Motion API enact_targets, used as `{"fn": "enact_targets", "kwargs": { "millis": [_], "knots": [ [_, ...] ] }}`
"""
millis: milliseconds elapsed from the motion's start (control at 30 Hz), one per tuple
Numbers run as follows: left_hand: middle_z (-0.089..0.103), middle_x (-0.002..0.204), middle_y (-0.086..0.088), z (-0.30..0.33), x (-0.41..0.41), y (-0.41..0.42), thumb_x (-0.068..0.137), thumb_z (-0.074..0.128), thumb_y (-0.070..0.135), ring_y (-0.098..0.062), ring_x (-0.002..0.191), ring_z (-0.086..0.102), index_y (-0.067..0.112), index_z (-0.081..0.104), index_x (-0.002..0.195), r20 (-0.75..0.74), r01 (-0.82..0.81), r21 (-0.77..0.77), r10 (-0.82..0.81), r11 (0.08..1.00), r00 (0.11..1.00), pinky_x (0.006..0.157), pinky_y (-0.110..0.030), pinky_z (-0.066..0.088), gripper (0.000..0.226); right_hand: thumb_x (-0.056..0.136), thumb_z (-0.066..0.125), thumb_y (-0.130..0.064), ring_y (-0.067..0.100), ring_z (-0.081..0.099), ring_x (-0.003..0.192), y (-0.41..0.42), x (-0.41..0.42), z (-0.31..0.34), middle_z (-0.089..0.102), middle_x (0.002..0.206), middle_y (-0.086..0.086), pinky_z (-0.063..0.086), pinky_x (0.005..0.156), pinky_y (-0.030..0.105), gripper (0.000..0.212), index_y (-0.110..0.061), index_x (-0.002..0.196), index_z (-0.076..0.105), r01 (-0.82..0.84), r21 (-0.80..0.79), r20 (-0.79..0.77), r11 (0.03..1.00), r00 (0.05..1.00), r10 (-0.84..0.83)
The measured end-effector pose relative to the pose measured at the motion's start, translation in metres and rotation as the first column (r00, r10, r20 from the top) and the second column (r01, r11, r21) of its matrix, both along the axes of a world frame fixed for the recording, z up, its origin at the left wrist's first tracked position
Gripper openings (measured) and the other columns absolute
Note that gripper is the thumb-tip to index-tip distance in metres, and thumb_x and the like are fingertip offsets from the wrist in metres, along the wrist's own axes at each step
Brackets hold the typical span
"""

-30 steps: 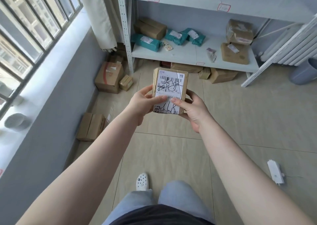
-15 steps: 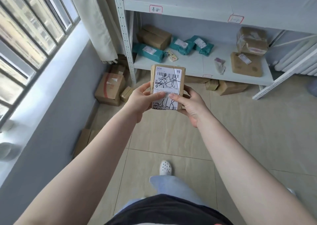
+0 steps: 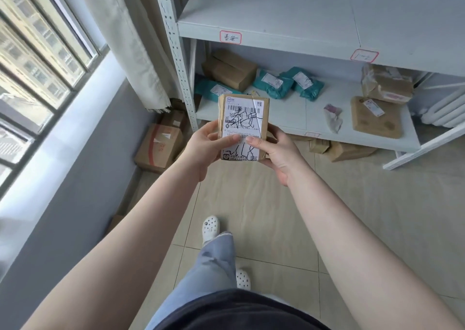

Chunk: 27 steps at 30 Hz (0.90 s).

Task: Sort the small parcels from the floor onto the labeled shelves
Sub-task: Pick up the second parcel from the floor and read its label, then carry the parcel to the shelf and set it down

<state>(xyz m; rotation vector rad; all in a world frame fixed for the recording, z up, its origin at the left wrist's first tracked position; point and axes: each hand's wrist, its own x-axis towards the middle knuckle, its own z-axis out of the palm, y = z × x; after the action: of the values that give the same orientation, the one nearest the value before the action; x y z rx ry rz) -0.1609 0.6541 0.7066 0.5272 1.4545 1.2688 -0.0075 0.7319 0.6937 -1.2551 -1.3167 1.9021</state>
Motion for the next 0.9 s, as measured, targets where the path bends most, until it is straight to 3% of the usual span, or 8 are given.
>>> {"fn": "enact_targets", "kwargs": {
  "millis": [200,367,433,567,667,767,833,900],
  "knots": [
    [0.077,0.108,-0.001,-0.003,-0.057,0.083,0.079,0.079,0.013,-0.020,0.095,0.075,0.018,0.053,0.140,-0.015,0.043,0.005,-0.043,0.999,0.999,0.093,-0.041,0.057,0.067,0.081,0.076,-0.014,0.005,0.072,0.083,0.072,-0.050,0.003,0.073,0.104,-0.005,0.056,0.064,0.021,0.054,-0.023,0.130,0.054,0.045,0.028,0.013,0.999,0.999,-0.046],
    [0.077,0.107,-0.001,0.001,-0.089,0.145,0.081,0.077,0.013,-0.016,0.087,0.075,0.018,0.057,0.135,-0.020,0.131,0.032,-0.130,0.991,0.991,0.075,-0.026,0.058,0.058,0.076,0.080,-0.020,0.018,0.071,0.104,0.125,-0.081,0.003,0.073,0.117,0.002,0.056,0.090,0.039,0.065,-0.022,0.135,0.054,0.117,0.071,0.039,0.991,0.992,-0.120],
    [0.077,0.105,0.001,0.002,-0.097,0.165,0.081,0.077,0.014,-0.013,0.086,0.076,0.018,0.056,0.137,-0.007,0.143,0.034,-0.142,0.989,0.990,0.075,-0.025,0.058,0.060,0.076,0.080,-0.019,0.018,0.070,0.106,0.142,-0.087,0.005,0.072,0.119,0.002,0.055,0.093,0.043,0.062,-0.023,0.132,0.055,0.131,0.076,0.047,0.989,0.990,-0.134],
    [0.077,0.101,0.003,0.001,-0.109,0.203,0.081,0.077,0.012,-0.011,0.084,0.076,0.018,0.053,0.140,0.015,0.146,0.042,-0.147,0.988,0.989,0.074,-0.024,0.060,0.063,0.079,0.078,-0.015,0.016,0.070,0.104,0.180,-0.098,0.007,0.072,0.117,0.000,0.055,0.087,0.038,0.052,-0.026,0.125,0.057,0.128,0.059,0.037,0.990,0.991,-0.130],
    [0.076,0.105,0.000,0.001,-0.118,0.233,0.082,0.076,0.010,-0.013,0.085,0.076,0.017,0.051,0.140,0.009,0.130,0.061,-0.131,0.990,0.991,0.071,-0.023,0.059,0.063,0.079,0.077,-0.014,0.010,0.070,0.096,0.212,-0.108,0.007,0.072,0.112,-0.004,0.053,0.071,0.028,0.056,-0.024,0.130,0.055,0.113,0.034,0.012,0.993,0.993,-0.114],
    [0.074,0.107,-0.002,0.007,-0.122,0.264,0.082,0.075,0.008,-0.012,0.082,0.076,0.018,0.055,0.134,-0.002,0.103,0.085,-0.103,0.991,0.995,0.069,-0.022,0.059,0.056,0.080,0.076,-0.012,0.004,0.072,0.087,0.246,-0.114,0.013,0.072,0.106,-0.008,0.056,0.069,0.025,0.059,-0.021,0.133,0.054,0.089,0.041,-0.008,0.995,0.996,-0.089],
    [0.075,0.105,-0.002,0.011,-0.123,0.288,0.082,0.075,0.007,-0.014,0.086,0.076,0.020,0.061,0.125,-0.020,0.101,0.106,-0.100,0.989,0.995,0.073,-0.026,0.060,0.047,0.080,0.076,-0.011,0.007,0.072,0.089,0.272,-0.116,0.018,0.073,0.103,-0.008,0.058,0.081,0.033,0.058,-0.021,0.133,0.054,0.087,0.052,-0.016,0.995,0.996,-0.086],
    [0.076,0.104,-0.003,0.012,-0.125,0.313,0.080,0.077,0.006,-0.018,0.090,0.075,0.019,0.064,0.120,-0.034,0.091,0.129,-0.087,0.988,0.996,0.080,-0.033,0.060,0.043,0.079,0.077,-0.012,0.017,0.071,0.099,0.297,-0.118,0.021,0.074,0.103,-0.006,0.051,0.098,0.048,0.056,-0.023,0.130,0.056,0.087,0.058,-0.027,0.995,0.996,-0.086]
  ]
}}
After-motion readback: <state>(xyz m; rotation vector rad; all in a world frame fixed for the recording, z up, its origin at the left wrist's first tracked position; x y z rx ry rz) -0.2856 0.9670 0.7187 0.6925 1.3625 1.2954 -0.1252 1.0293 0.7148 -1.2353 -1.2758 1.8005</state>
